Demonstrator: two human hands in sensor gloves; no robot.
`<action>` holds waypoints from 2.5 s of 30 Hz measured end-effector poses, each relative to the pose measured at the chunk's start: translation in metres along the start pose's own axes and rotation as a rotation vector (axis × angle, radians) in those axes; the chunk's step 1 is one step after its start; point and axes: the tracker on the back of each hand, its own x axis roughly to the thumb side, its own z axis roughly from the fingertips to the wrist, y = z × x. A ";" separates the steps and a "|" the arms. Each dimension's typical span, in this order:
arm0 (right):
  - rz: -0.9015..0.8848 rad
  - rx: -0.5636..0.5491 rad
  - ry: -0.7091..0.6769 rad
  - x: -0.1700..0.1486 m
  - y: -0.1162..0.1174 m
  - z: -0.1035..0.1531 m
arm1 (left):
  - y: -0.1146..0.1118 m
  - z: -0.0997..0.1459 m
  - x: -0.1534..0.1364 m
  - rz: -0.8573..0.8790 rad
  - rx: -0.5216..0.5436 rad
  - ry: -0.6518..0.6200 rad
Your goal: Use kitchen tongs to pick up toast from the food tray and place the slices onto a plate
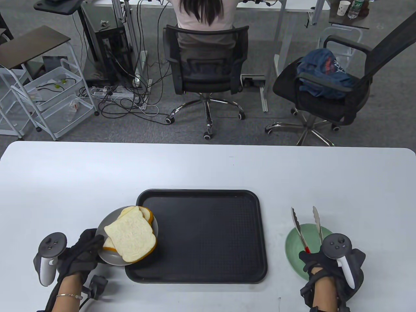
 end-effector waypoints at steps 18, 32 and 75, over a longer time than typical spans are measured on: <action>0.248 0.054 0.119 0.005 0.020 -0.006 | -0.001 -0.001 0.000 -0.008 -0.007 0.004; 0.067 0.011 0.062 0.021 -0.012 0.012 | -0.001 -0.001 0.001 0.004 -0.010 -0.013; 0.263 0.125 -0.813 0.198 0.106 0.096 | -0.013 -0.001 0.008 -0.008 -0.060 -0.049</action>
